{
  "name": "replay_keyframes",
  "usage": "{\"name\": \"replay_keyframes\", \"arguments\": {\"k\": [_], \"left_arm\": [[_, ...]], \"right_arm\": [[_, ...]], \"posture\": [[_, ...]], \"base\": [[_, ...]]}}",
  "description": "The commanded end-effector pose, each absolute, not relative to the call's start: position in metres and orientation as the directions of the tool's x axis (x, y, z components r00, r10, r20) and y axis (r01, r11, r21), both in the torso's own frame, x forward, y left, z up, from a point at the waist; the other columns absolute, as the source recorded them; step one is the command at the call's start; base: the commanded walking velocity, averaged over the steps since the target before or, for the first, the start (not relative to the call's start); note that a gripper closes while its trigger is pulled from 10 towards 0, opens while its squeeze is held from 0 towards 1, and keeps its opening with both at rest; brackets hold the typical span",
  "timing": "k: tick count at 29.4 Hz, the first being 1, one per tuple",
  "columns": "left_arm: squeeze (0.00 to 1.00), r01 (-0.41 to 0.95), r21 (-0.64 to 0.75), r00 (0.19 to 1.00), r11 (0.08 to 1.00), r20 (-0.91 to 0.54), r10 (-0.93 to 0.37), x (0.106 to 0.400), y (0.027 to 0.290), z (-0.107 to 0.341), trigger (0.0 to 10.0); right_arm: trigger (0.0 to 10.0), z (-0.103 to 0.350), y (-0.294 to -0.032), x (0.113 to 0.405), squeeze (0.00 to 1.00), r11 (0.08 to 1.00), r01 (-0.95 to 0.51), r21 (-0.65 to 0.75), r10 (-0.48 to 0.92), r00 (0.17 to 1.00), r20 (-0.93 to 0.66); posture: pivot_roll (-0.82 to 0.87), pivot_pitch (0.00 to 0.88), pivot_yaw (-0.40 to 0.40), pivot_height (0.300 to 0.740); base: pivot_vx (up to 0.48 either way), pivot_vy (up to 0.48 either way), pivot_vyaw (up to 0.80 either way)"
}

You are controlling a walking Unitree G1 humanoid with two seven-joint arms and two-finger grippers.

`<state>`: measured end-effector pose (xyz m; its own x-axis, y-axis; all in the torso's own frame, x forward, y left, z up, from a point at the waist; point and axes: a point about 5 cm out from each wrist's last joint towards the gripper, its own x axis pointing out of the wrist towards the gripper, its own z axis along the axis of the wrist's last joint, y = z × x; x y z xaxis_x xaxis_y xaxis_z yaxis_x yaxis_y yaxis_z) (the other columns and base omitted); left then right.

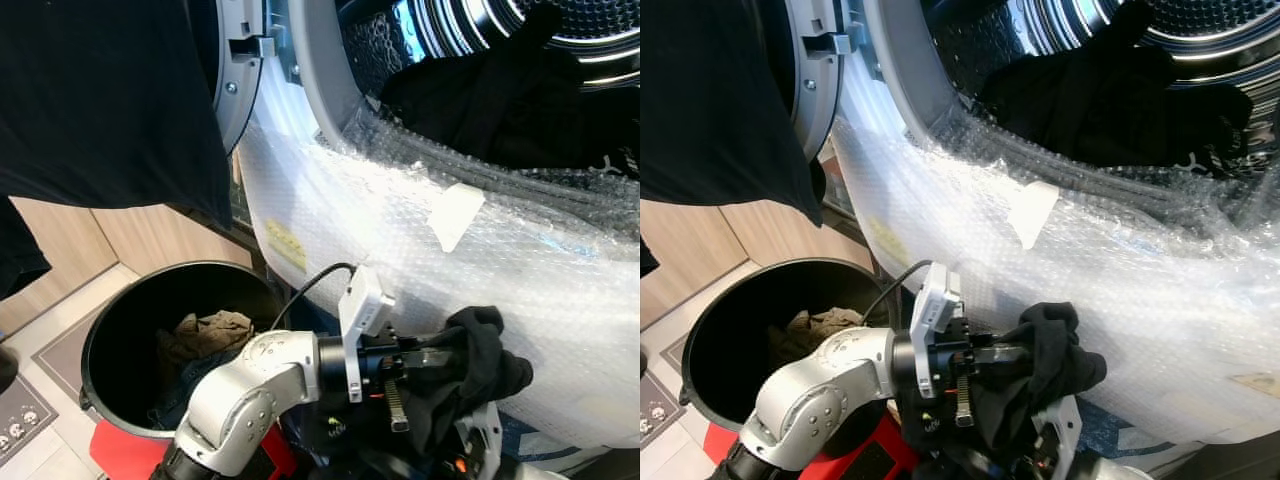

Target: Clothes washing

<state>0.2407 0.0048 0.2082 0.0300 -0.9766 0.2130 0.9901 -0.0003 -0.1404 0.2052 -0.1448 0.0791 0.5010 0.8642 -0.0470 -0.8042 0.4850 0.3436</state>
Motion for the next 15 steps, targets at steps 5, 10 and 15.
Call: {"name": "replay_keyframes", "arguments": {"k": [5,10,15], "left_arm": [[0.00,0.993,-0.112,0.049,0.023,0.238,-0.970,0.240,-0.003,0.217,0.0],[0.00,0.994,-0.106,0.044,0.018,0.247,-0.968,0.239,-0.006,0.221,0.0],[0.00,0.994,-0.105,0.049,0.022,0.260,-0.964,0.240,-0.006,0.225,0.0]], "right_arm": [[10.0,0.080,-0.127,0.202,0.00,0.437,-0.818,0.374,0.887,0.461,-0.027],[10.0,0.078,-0.123,0.215,0.00,0.527,-0.767,0.366,0.831,0.555,-0.035],[10.0,0.079,-0.124,0.229,0.00,0.631,-0.689,0.357,0.745,0.666,-0.032]], "posture": [[0.04,0.127,-0.028,0.740],[0.05,0.123,-0.028,0.740],[0.05,0.123,-0.024,0.740]], "base": [[0.000,0.000,0.00],[0.000,0.000,0.00],[0.000,0.000,0.00]]}}
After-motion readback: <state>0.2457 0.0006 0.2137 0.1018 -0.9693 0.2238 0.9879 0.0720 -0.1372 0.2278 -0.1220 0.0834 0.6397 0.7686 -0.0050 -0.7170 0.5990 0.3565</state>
